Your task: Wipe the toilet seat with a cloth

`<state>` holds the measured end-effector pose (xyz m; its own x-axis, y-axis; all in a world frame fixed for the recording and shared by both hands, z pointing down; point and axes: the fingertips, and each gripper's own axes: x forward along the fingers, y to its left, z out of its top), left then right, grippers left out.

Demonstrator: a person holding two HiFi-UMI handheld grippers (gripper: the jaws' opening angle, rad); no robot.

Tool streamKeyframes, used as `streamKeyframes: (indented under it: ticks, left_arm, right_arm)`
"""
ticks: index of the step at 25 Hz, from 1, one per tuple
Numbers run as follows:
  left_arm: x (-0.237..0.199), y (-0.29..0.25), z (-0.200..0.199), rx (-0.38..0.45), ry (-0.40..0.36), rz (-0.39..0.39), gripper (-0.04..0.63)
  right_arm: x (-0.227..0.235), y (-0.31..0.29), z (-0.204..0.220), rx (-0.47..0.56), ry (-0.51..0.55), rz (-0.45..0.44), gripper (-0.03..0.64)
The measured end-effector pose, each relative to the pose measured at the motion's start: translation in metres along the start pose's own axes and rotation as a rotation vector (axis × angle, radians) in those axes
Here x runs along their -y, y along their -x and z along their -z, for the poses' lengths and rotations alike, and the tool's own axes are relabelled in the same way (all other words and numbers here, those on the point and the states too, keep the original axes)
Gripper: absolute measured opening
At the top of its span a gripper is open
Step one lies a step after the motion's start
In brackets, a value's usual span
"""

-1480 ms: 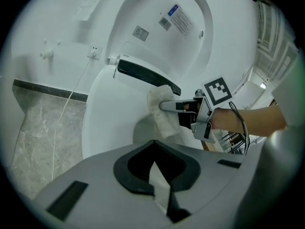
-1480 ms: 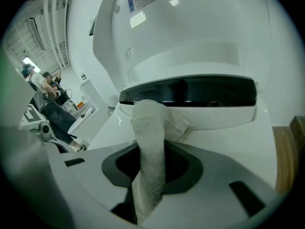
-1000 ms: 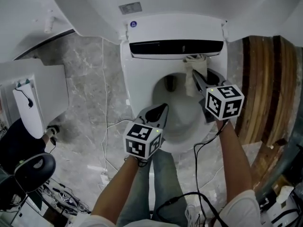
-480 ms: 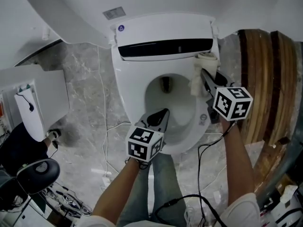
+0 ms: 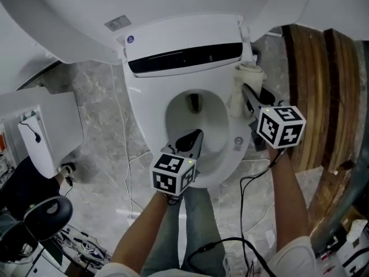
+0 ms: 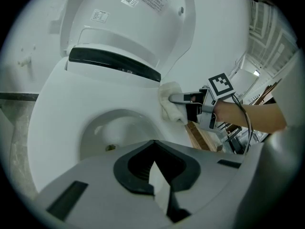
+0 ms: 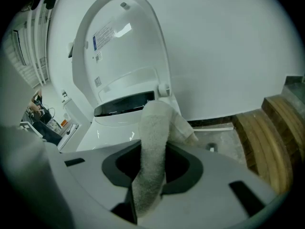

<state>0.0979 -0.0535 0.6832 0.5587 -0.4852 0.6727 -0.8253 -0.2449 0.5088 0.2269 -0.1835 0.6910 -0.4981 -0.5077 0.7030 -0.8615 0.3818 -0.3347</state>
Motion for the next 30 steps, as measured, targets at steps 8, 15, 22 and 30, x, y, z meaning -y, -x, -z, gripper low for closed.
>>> streamKeyframes:
  ticks: [8,15,22,30]
  left_arm:
    - [0.010,-0.006,0.000,-0.018,-0.037,0.004,0.011]
    - [0.017,-0.006,0.008,-0.029,-0.044,0.001,0.011]
    - [0.012,-0.001,0.012,-0.004,-0.029,-0.009,0.011]
    - [0.002,0.032,0.002,0.058,-0.012,-0.035,0.011]
  right_arm:
    - [0.004,0.003,0.002,0.028,-0.022,-0.002,0.101]
    - [0.004,0.004,0.003,0.037,-0.018,0.012,0.100]
    - [0.004,0.008,-0.005,0.109,-0.050,0.024,0.100]
    - [-0.013,0.034,0.006,0.173,-0.178,0.014,0.100]
